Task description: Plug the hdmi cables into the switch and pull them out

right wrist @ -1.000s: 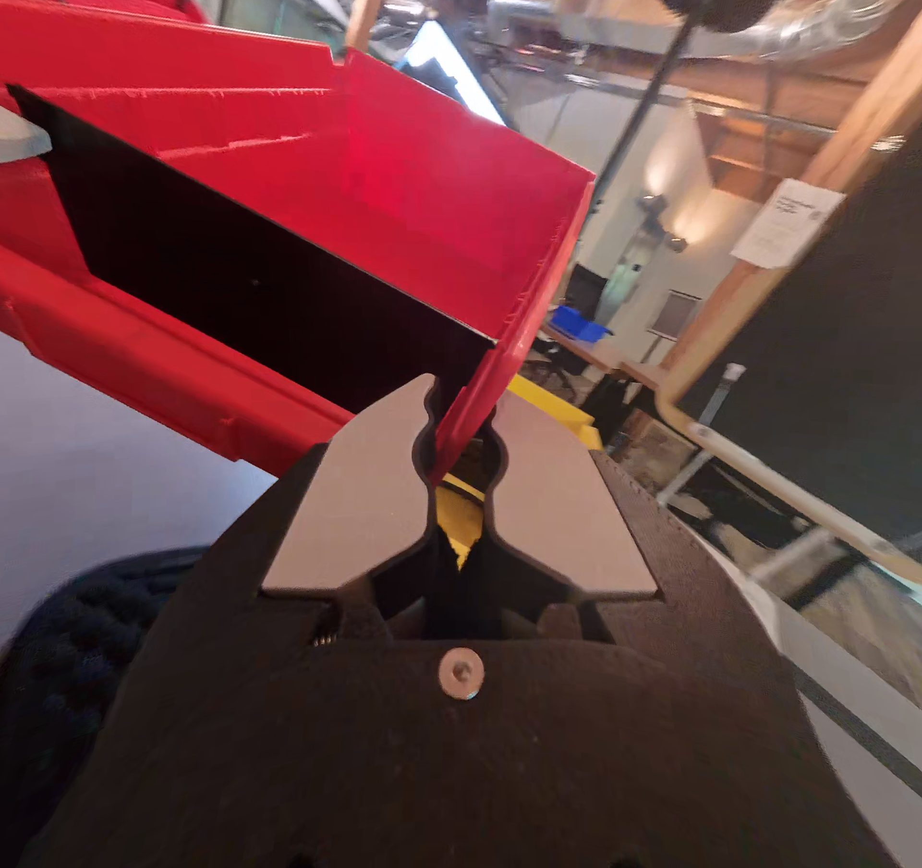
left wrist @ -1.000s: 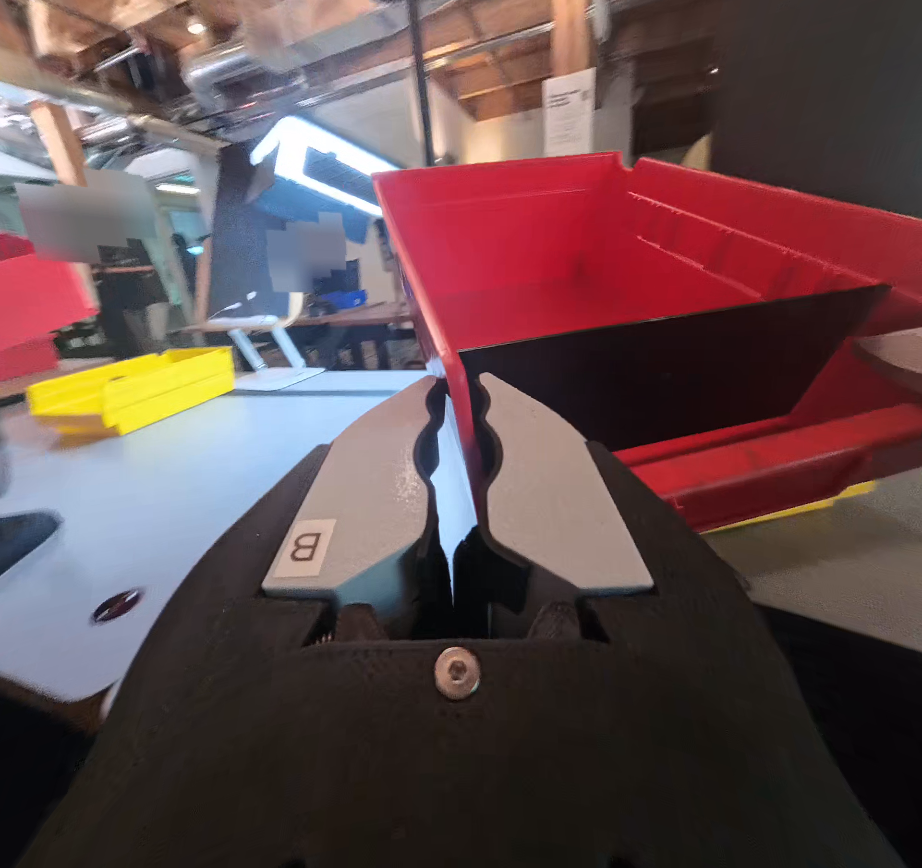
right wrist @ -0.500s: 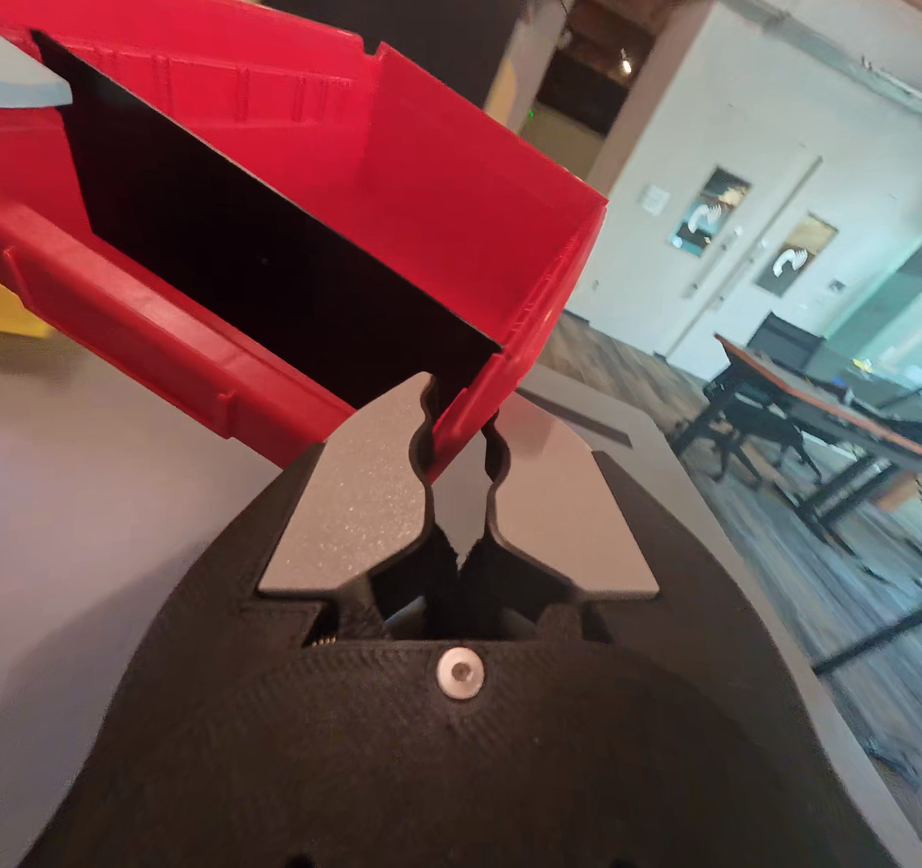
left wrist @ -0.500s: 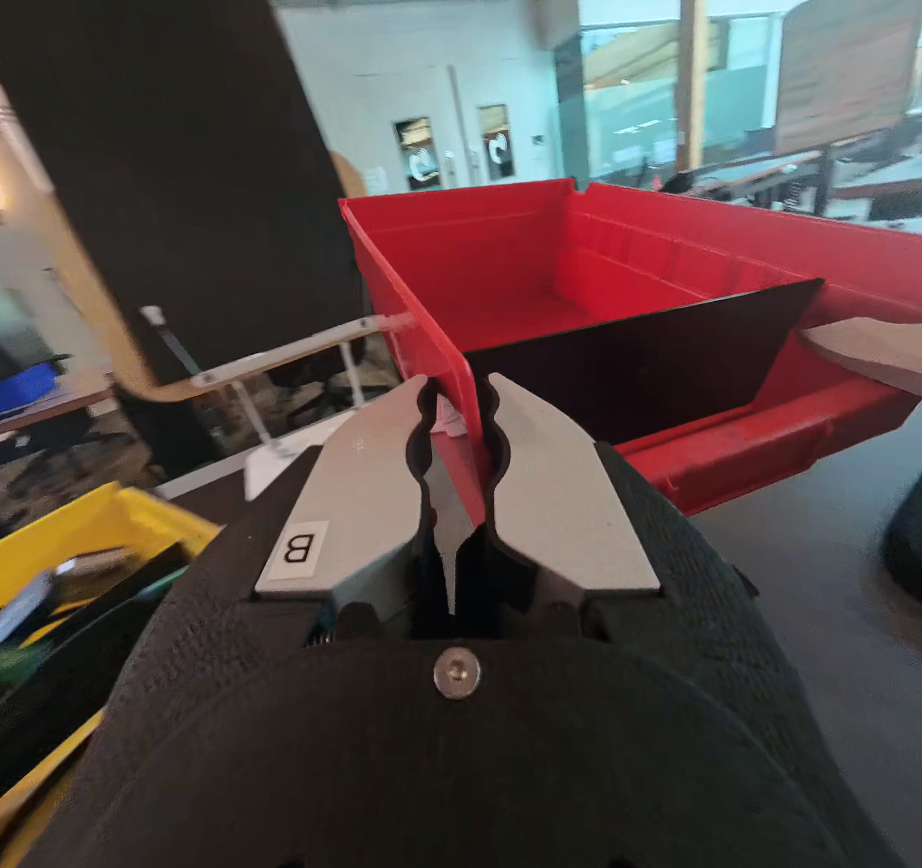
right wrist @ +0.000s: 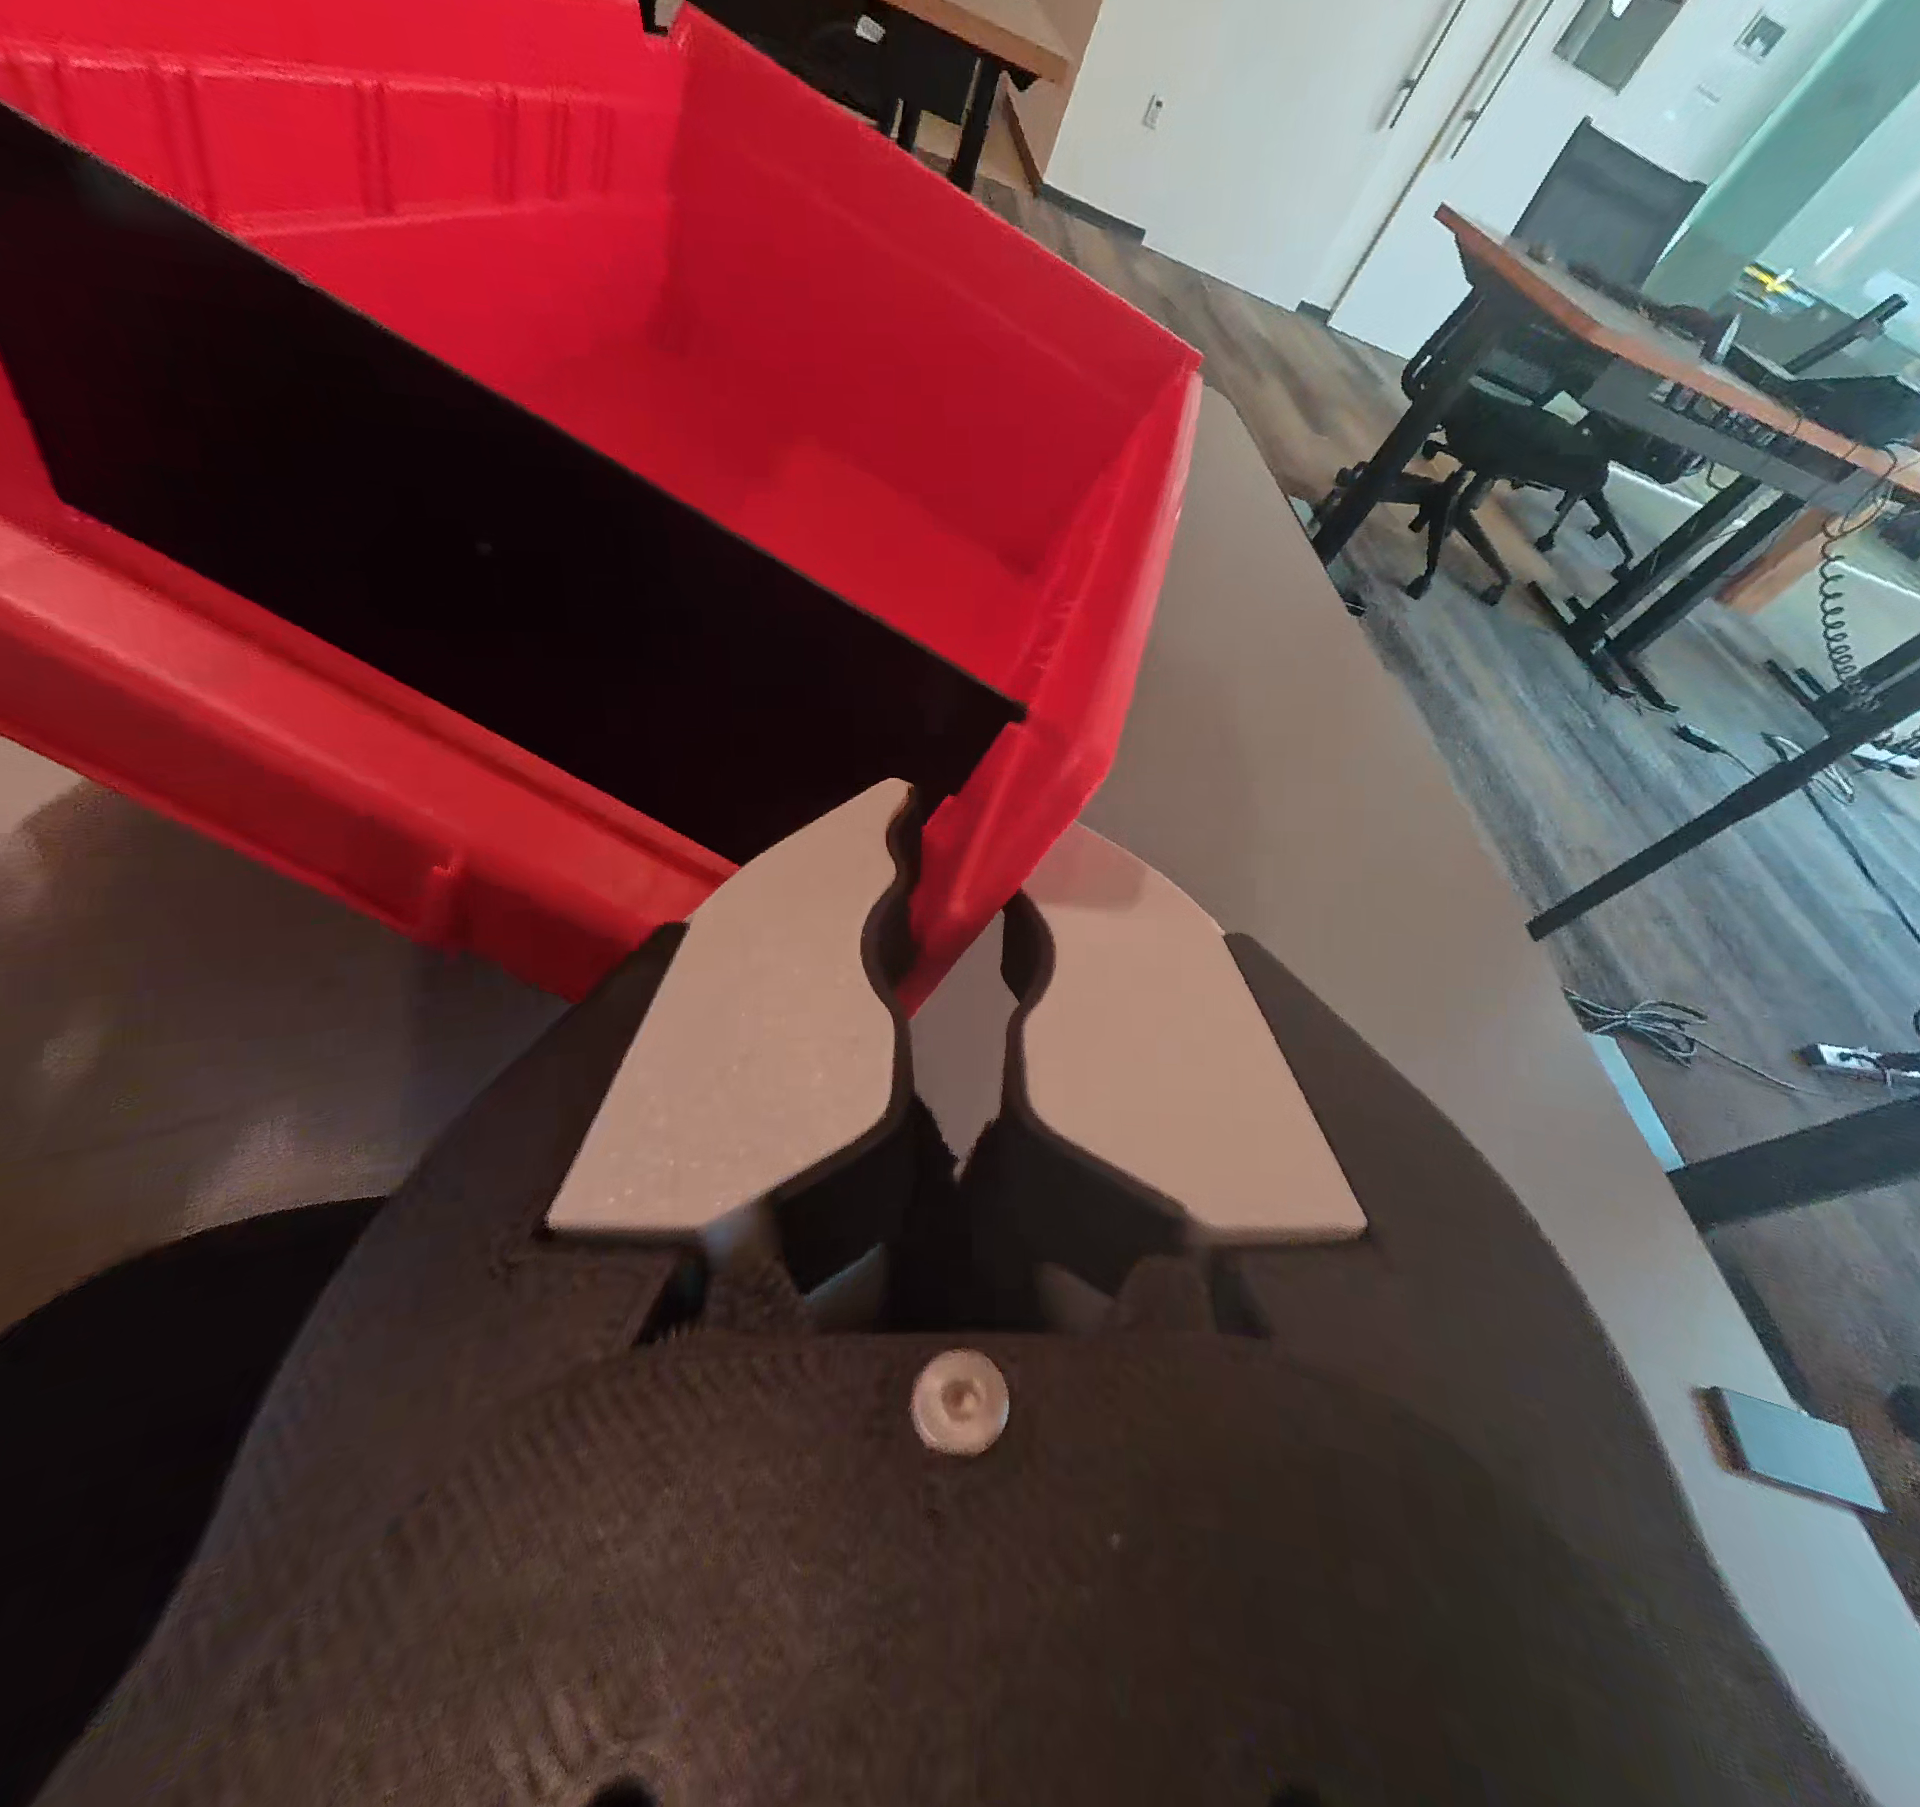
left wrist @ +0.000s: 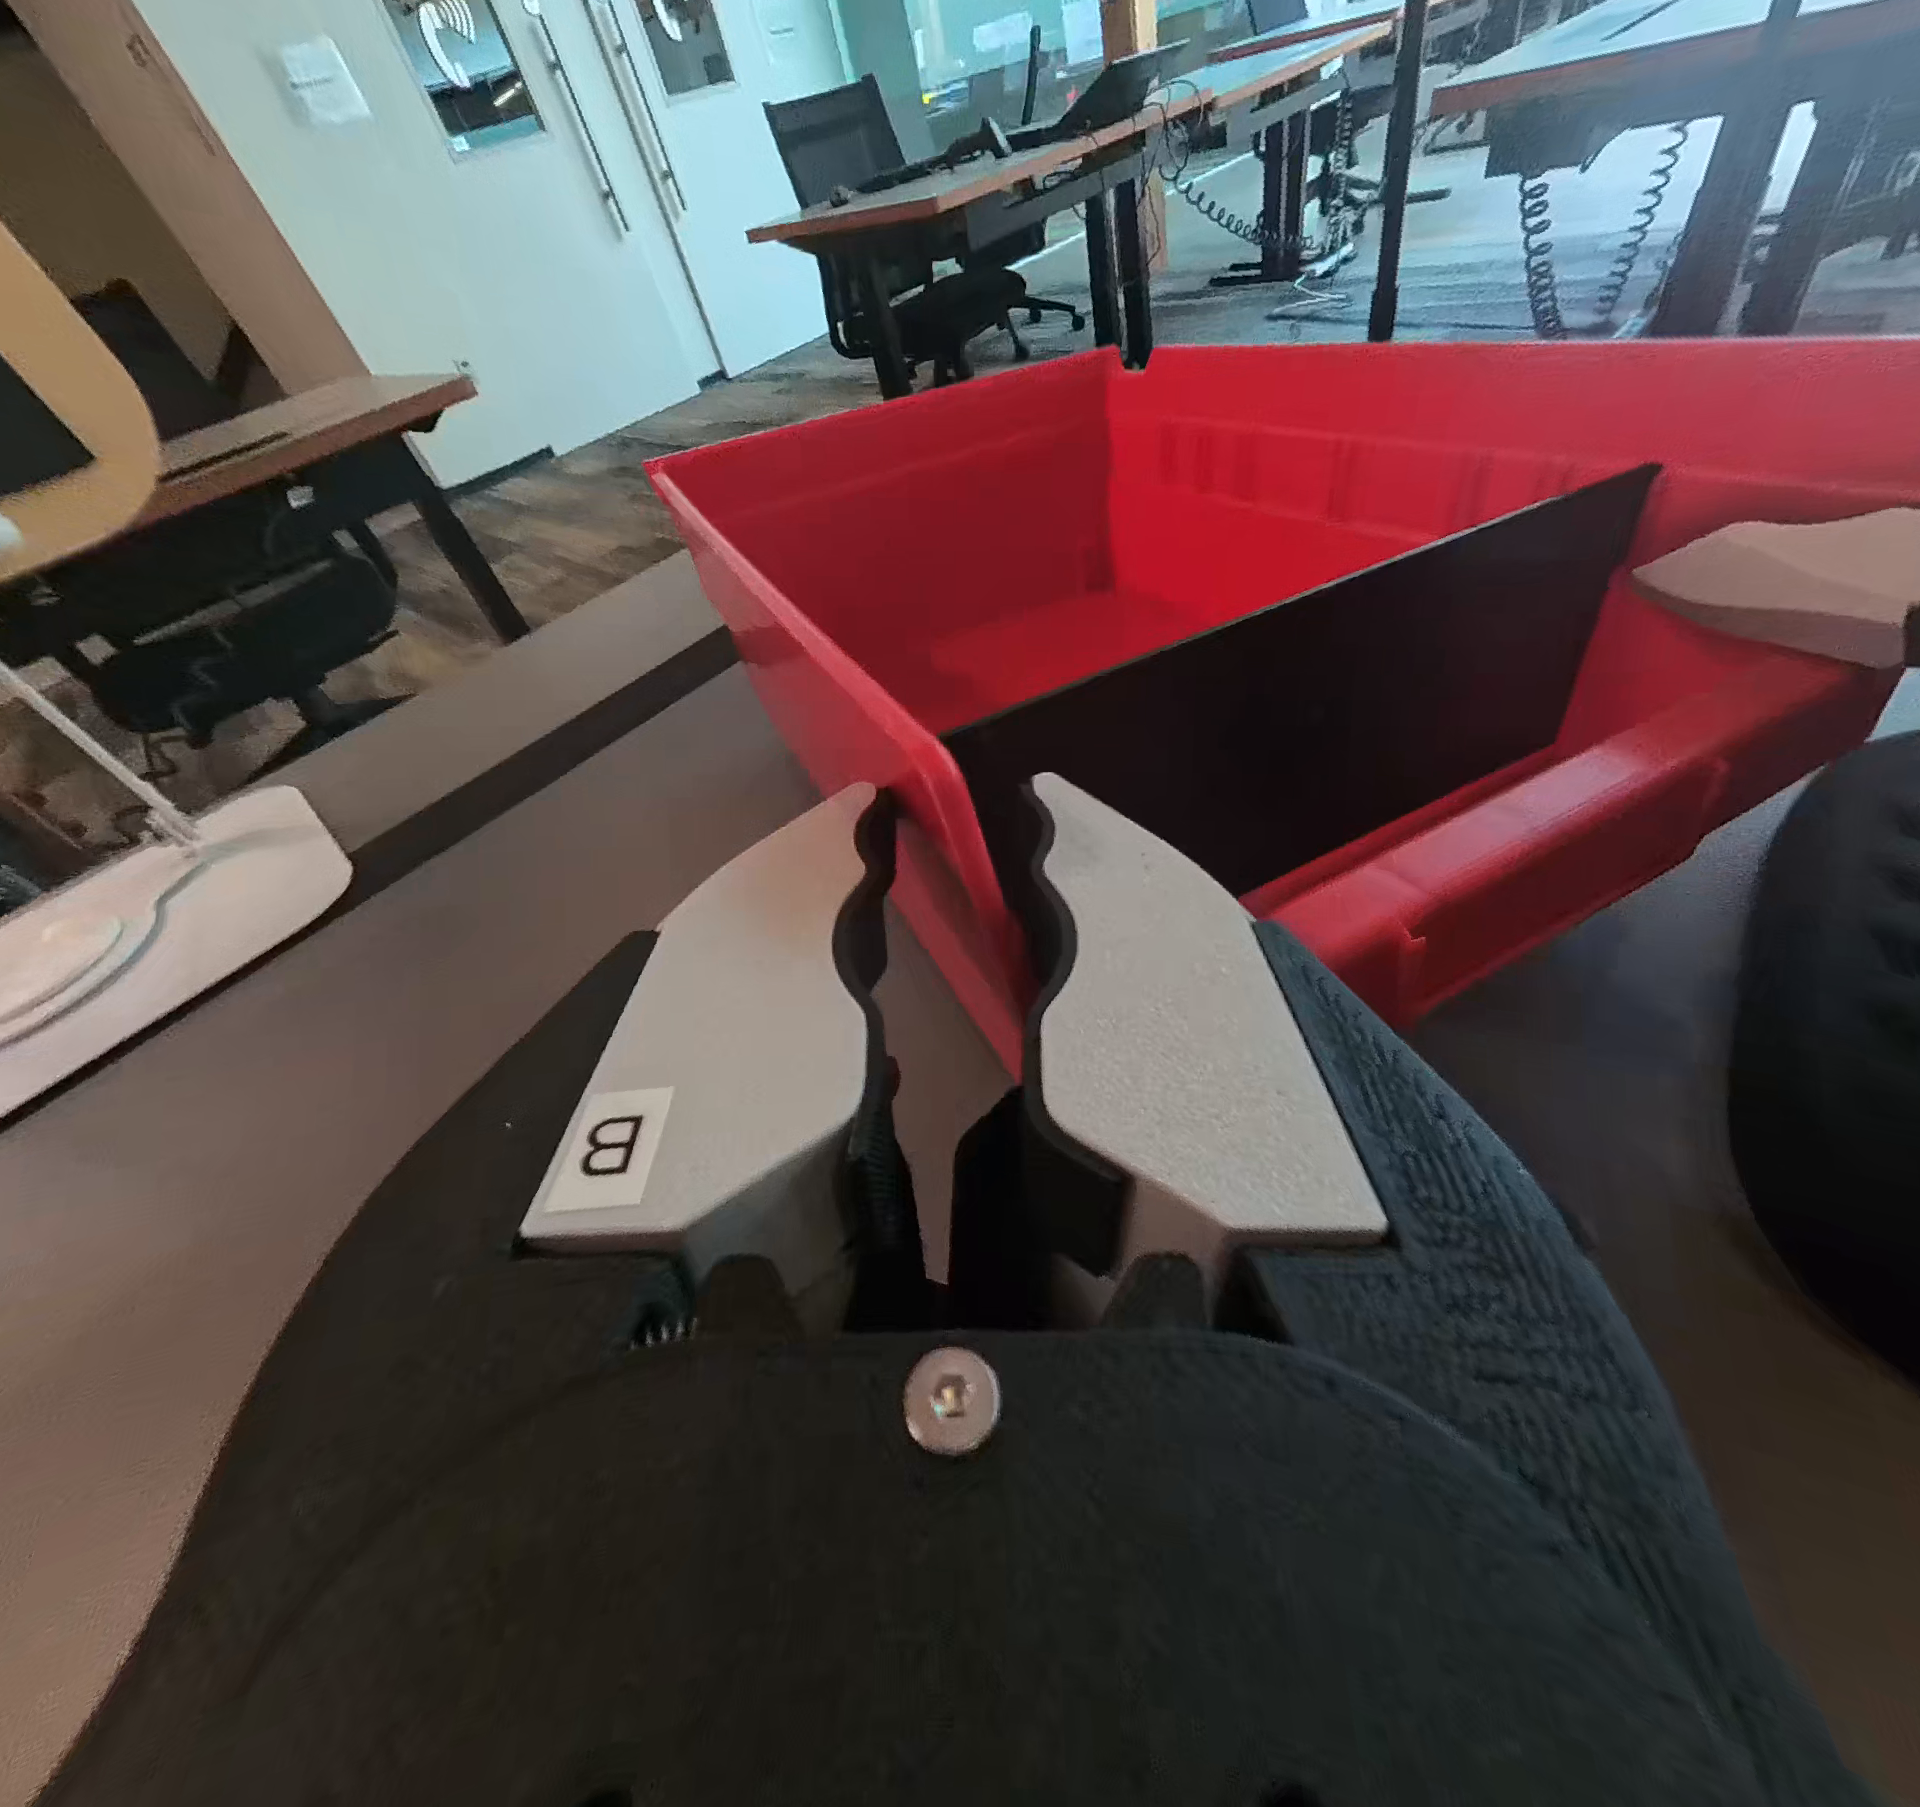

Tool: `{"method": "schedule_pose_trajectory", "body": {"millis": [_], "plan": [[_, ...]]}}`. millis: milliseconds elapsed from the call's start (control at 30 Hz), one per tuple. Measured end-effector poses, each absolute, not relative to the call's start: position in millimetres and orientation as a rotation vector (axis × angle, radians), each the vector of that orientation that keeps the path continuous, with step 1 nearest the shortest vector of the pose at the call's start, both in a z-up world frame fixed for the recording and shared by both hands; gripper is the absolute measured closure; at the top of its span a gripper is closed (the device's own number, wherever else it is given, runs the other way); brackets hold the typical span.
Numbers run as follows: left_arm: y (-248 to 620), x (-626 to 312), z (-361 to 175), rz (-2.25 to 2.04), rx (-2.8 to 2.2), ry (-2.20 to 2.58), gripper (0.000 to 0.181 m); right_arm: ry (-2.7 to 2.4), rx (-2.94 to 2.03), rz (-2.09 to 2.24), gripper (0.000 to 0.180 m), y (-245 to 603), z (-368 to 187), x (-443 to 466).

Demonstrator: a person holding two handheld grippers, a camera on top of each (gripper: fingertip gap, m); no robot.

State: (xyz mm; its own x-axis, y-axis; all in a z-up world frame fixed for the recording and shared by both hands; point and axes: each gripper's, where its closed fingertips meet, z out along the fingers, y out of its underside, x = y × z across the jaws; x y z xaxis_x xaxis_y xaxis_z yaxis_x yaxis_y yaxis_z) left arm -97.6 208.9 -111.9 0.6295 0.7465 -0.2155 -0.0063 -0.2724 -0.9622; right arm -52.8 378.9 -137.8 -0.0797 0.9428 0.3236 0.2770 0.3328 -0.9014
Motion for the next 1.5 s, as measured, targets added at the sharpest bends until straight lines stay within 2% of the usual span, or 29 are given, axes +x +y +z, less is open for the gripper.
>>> {"method": "schedule_pose_trajectory", "body": {"millis": [133, 167, 200, 267, 367, 433, 533, 667, 767, 867, 900, 1500], "plan": [[212, -86, -141, 0.623, -1.780, -0.608, 0.150, -1.667, -1.162, 0.846, 0.164, 381, -147, -51], [206, -82, -143, 0.583, -1.779, -0.618, 0.141, -1.712, -1.180, 0.847, 0.145, 381, -151, -49], [198, -78, -137, 0.569, -1.746, -0.616, 0.123, -1.706, -1.180, 0.849, 0.131, 383, -149, -47], [174, -63, -104, 0.577, -1.639, -0.579, 0.102, -1.603, -1.091, 0.887, 0.119, 386, -125, -40], [115, -31, -58, 0.694, -1.585, -0.500, 0.097, -1.460, -0.878, 0.985, 0.102, 372, -78, -21], [57, -25, -61, 0.842, -1.712, -0.505, 0.098, -1.517, -0.783, 1.021, 0.107, 350, -67, -11], [-37, -35, -98, 0.971, -1.960, -0.685, 0.102, -1.798, -0.645, 1.027, 0.118, 297, -79, -4], [-110, -46, -153, 1.038, -2.276, -0.782, 0.107, -2.172, -0.407, 0.758, 0.117, 244, -127, -10], [-133, -49, -185, 1.006, -2.405, -0.815, 0.118, -2.326, -0.246, 0.495, 0.125, 232, -165, -21], [-160, -52, -192, 1.125, -2.567, -0.796, 0.138, -2.366, -0.163, 0.213, 0.130, 249, -191, -37], [-164, -48, -195, 1.099, -2.620, -0.769, 0.147, -2.356, -0.167, 0.175, 0.143, 255, -193, -42], [-282, 13, -193, 1.115, -2.691, -0.658, 0.143, -2.407, -0.353, -0.109, 0.145, 394, -195, -46]]}}
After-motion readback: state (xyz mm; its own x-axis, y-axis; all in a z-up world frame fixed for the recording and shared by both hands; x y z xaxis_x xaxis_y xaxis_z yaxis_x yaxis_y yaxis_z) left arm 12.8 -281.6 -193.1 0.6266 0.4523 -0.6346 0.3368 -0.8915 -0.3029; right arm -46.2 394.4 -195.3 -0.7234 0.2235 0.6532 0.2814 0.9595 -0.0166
